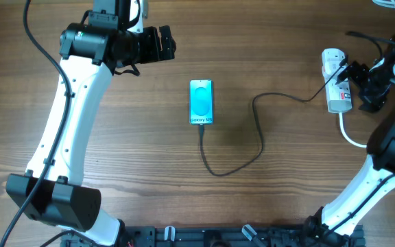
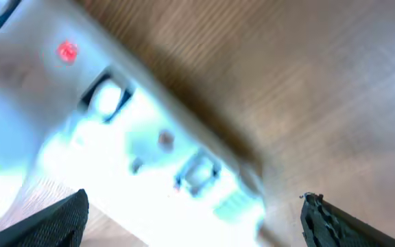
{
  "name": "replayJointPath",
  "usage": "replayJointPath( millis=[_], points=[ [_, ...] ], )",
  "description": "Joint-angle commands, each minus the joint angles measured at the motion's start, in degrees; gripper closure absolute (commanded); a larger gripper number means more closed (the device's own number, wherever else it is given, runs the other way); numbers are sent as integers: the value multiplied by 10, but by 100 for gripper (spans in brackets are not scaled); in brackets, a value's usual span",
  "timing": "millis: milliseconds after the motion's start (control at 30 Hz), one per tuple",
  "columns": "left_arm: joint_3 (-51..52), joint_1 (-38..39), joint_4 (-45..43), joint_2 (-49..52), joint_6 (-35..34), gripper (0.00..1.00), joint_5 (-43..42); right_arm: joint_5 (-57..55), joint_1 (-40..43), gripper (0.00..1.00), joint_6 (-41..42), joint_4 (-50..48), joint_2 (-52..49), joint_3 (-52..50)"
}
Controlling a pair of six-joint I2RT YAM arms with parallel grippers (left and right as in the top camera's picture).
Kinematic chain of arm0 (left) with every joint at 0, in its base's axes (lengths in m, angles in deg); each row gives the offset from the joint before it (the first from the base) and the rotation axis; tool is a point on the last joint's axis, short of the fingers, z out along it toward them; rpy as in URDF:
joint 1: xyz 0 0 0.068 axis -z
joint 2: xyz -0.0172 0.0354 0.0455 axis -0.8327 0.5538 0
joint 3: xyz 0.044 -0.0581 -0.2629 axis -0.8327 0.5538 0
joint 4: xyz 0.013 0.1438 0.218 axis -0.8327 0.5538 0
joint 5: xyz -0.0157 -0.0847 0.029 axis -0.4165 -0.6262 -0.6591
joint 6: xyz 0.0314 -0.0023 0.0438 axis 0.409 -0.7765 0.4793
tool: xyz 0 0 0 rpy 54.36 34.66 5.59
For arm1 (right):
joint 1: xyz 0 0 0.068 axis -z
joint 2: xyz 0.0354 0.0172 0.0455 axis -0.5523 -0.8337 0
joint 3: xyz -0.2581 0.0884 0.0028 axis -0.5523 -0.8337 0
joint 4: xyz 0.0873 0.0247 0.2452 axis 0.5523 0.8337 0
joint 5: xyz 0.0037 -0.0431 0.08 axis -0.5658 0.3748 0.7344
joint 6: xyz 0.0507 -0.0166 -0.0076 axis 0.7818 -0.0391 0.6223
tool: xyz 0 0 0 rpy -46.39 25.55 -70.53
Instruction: Plug charger to phone and switch on socket
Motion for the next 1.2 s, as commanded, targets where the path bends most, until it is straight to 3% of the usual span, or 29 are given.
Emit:
replayJointPath(
  millis=[0, 267, 533, 667, 800, 1167],
  points=[
    [2, 2, 0, 4, 1, 0, 3, -17, -1, 0, 15, 44, 132, 2],
    [2, 2, 0, 4, 1, 0, 3, -20, -38, 0, 16, 79, 362, -112],
    [2, 2, 0, 4, 1, 0, 3, -61, -262, 0, 64, 59, 607, -290],
    [2, 2, 0, 4, 1, 0, 3, -61, -389, 0, 117, 92, 712, -320],
    [2, 2, 0, 4, 1, 0, 3, -58, -444, 0, 121, 129, 772, -320],
    [2, 2, 0, 4, 1, 0, 3, -55, -444, 0, 90, 169, 778, -320]
  ],
)
